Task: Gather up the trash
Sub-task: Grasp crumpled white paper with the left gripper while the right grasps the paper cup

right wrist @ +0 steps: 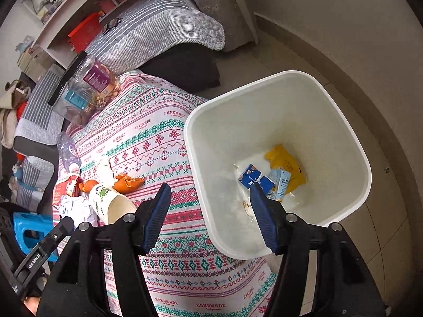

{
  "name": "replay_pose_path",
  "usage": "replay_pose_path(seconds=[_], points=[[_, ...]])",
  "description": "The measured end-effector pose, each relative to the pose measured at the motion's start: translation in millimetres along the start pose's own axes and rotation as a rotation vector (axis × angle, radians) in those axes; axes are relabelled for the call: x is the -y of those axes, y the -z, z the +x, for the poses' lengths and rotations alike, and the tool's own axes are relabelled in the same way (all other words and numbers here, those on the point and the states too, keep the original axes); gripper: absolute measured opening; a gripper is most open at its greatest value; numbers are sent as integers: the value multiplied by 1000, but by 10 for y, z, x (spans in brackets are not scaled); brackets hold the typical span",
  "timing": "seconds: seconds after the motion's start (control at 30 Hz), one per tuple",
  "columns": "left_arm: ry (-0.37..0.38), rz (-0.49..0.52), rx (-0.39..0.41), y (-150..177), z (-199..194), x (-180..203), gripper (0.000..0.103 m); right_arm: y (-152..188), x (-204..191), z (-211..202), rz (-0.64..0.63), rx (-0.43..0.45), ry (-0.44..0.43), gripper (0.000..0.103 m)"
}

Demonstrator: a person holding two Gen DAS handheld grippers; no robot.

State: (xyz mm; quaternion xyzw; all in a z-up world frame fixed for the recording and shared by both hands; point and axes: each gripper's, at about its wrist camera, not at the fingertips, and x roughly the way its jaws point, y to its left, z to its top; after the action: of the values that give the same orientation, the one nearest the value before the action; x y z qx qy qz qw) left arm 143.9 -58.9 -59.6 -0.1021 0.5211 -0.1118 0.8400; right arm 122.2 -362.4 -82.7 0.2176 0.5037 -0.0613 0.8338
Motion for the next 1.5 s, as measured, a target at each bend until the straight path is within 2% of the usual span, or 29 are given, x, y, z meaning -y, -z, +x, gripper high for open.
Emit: replay_pose_path(seconds=[0.03, 0.13, 0.27, 0.53, 0.73, 0.97, 1.17, 1.23, 1.3, 1.5], points=[[-18, -9, 11, -22, -64, -127, 58, 15, -75, 10, -20, 1, 1, 61], [-76, -20, 32, -50, -211, -440, 60, 75, -309, 51, -79, -4, -6, 62], [-92, -51, 15, -23, -240, -732, 60, 168, -618, 87, -148, -10, -46, 63], [-74, -47, 14, 29, -202, -677, 60, 343, -964, 204, -132, -50, -170, 63], [-78, -33, 26, -32, -82, -571, 60, 399, -1066, 283, -173, -64, -146, 63], [-82, -16, 34, -63, -9, -502, 57, 377, -993, 349, -131, -88, -195, 57], [-96, 1, 14, -73, 98, -490, 44, 408, -1032, 426, -126, -123, -235, 52], [-92, 1, 6, -74, 138, -494, 26, 420, -1071, 456, -133, -128, -234, 50], [-87, 8, 4, -66, 156, -482, 18, 438, -1112, 487, -140, -134, -235, 47], [-44, -4, 22, -43, 51, -448, 16, 465, -1180, 536, -147, -145, -254, 38]])
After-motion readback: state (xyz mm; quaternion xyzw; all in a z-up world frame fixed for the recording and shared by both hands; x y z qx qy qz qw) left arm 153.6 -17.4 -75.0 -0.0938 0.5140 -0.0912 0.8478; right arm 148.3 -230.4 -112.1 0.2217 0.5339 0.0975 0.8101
